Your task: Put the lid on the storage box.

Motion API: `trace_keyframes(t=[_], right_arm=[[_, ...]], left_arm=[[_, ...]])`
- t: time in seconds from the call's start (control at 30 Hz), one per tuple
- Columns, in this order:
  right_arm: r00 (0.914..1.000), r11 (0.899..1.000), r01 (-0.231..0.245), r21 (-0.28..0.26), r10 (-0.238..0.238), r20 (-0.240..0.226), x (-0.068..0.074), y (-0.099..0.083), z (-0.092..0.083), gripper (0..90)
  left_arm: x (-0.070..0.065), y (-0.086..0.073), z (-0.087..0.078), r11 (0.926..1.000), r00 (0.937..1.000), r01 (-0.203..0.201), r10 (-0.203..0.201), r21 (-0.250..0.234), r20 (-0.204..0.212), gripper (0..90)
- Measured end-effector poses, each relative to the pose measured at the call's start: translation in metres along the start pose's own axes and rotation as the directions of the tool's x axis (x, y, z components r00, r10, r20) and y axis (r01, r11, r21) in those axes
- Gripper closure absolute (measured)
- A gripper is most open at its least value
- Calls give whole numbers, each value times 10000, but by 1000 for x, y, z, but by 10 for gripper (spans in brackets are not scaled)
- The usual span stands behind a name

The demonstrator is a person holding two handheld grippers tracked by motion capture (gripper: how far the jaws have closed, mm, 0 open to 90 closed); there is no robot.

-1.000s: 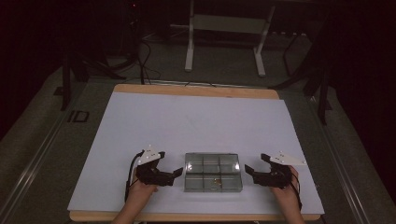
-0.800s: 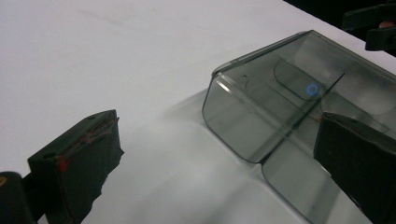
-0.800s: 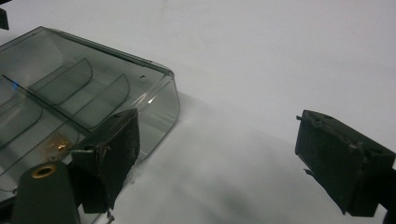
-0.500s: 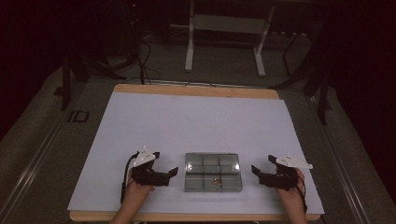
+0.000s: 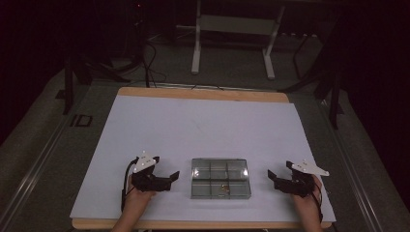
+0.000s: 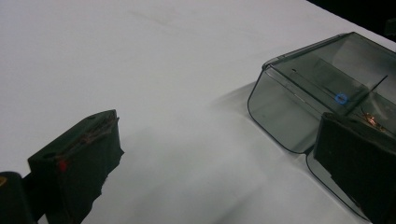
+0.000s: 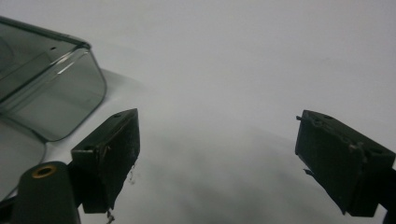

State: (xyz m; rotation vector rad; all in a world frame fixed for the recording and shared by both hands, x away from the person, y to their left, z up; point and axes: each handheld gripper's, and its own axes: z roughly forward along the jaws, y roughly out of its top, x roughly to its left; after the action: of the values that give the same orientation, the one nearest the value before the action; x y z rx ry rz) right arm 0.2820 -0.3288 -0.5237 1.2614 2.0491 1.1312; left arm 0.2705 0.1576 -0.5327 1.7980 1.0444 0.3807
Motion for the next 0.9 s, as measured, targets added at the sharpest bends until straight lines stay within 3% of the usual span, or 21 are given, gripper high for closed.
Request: trace_keyframes(t=[0.17, 0.37, 0.9], right_arm=[[9995, 9998, -197, 23, 197, 253, -8, -3, -1, 140], [9985, 9994, -355, -49, 357, 404, -15, -5, -4, 140], [9964, 9988, -477, -102, 483, 690, -23, -8, -4, 139]], left_arm=[[6, 2, -5, 9998, 9996, 68, -73, -192, -282, 16], [15, 2, -12, 9987, 9954, 271, -308, -423, -909, 16], [25, -3, -14, 9970, 9845, 558, -638, -532, -1634, 16]])
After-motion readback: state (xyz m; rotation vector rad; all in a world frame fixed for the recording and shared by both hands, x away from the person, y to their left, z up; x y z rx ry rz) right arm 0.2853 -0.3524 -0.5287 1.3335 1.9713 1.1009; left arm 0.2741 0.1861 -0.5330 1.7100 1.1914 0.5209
